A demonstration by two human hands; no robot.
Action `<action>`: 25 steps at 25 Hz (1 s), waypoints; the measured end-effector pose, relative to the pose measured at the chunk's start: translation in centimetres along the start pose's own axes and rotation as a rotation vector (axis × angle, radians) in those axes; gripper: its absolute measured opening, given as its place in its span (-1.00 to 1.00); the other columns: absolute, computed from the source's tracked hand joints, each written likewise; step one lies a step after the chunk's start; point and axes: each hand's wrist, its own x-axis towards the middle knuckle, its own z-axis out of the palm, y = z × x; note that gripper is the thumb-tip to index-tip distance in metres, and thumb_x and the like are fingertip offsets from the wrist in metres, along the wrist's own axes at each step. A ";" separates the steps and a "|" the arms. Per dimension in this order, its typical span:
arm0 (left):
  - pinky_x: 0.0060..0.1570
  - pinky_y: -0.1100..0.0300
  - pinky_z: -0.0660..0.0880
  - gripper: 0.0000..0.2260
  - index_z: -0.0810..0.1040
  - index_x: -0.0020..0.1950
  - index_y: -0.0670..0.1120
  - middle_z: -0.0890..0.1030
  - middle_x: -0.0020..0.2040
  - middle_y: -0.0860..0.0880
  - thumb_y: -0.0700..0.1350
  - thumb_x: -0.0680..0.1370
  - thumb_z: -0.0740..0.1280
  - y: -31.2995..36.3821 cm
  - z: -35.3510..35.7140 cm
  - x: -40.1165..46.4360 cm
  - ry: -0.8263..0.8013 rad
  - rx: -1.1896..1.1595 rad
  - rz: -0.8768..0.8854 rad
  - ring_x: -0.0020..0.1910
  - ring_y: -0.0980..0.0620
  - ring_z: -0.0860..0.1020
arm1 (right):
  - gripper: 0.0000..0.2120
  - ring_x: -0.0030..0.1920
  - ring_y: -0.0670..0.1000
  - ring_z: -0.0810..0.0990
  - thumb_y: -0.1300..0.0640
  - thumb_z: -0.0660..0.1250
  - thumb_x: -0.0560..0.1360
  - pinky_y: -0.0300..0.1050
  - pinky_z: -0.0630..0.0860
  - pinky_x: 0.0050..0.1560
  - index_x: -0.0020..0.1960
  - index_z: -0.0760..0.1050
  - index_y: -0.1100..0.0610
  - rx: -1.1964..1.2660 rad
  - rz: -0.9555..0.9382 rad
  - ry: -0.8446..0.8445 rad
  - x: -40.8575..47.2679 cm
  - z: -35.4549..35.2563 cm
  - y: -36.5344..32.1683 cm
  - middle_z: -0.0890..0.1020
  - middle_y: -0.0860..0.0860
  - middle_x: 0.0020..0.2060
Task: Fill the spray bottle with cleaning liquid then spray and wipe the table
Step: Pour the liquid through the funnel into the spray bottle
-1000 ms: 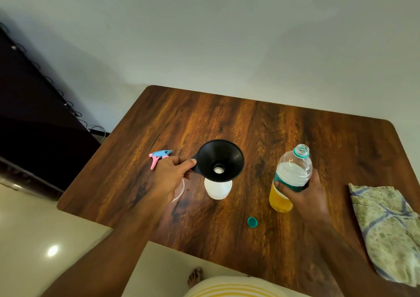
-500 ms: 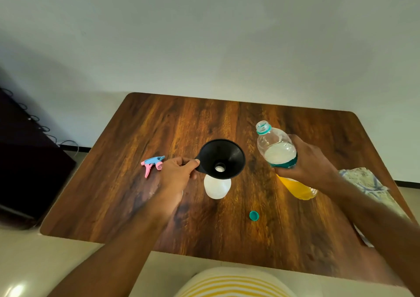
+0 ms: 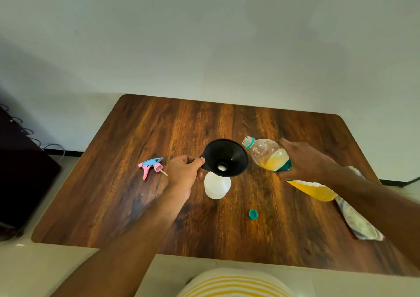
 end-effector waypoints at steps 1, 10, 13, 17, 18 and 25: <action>-0.50 0.39 0.46 -0.90 0.67 -0.22 -0.10 0.65 -0.43 -0.03 -0.17 0.50 0.47 0.0 0.0 0.0 0.003 0.006 -0.001 -0.52 0.14 0.57 | -0.27 0.00 -0.04 0.59 -0.13 0.60 0.28 -0.23 0.60 -0.08 0.31 0.36 0.06 -0.032 0.003 -0.018 0.0 0.0 -0.1 0.60 -0.04 0.13; -0.54 0.45 0.40 -0.91 0.67 -0.19 -0.15 0.64 -0.44 -0.03 -0.18 0.51 0.46 0.4 -0.2 -0.2 0.000 -0.010 -0.018 -0.55 0.17 0.55 | -0.27 -0.01 -0.04 0.56 -0.14 0.58 0.30 -0.16 0.59 -0.03 0.32 0.33 0.06 -0.175 0.014 -0.132 0.6 -0.6 -1.1 0.60 0.01 0.13; -0.54 0.46 0.40 -0.91 0.67 -0.18 -0.15 0.65 -0.39 -0.07 -0.18 0.51 0.45 0.5 -0.1 -0.2 -0.002 -0.003 -0.020 -0.54 0.18 0.55 | -0.29 -0.04 -0.07 0.53 -0.13 0.58 0.30 -0.24 0.51 -0.10 0.30 0.34 0.06 -0.194 0.009 -0.154 1.0 -0.9 -1.4 0.59 0.00 0.11; -0.55 0.46 0.40 -0.91 0.67 -0.18 -0.15 0.66 -0.39 -0.08 -0.17 0.51 0.45 0.6 -0.1 -0.3 0.003 0.000 -0.021 -0.54 0.18 0.55 | -0.28 -0.02 -0.07 0.53 -0.12 0.59 0.30 -0.22 0.52 -0.07 0.31 0.33 0.06 -0.203 0.005 -0.171 1.3 -1.2 -1.7 0.59 0.01 0.12; -0.55 0.45 0.40 -0.91 0.67 -0.18 -0.15 0.66 -0.39 -0.07 -0.16 0.51 0.45 0.6 -0.1 -0.3 0.005 0.003 -0.020 -0.54 0.18 0.55 | -0.28 -0.01 -0.06 0.53 -0.12 0.59 0.30 -0.21 0.53 -0.06 0.31 0.34 0.07 -0.209 0.005 -0.173 1.4 -1.3 -1.8 0.59 0.02 0.12; -0.52 0.43 0.42 -0.92 0.67 -0.17 -0.13 0.67 -0.36 -0.07 -0.16 0.52 0.45 0.7 -0.2 -0.3 -0.002 0.003 -0.025 -0.52 0.17 0.57 | -0.27 -0.04 -0.10 0.50 -0.12 0.59 0.30 -0.23 0.51 -0.08 0.33 0.33 0.05 -0.228 -0.015 -0.175 2.1 -1.5 -1.9 0.59 0.00 0.12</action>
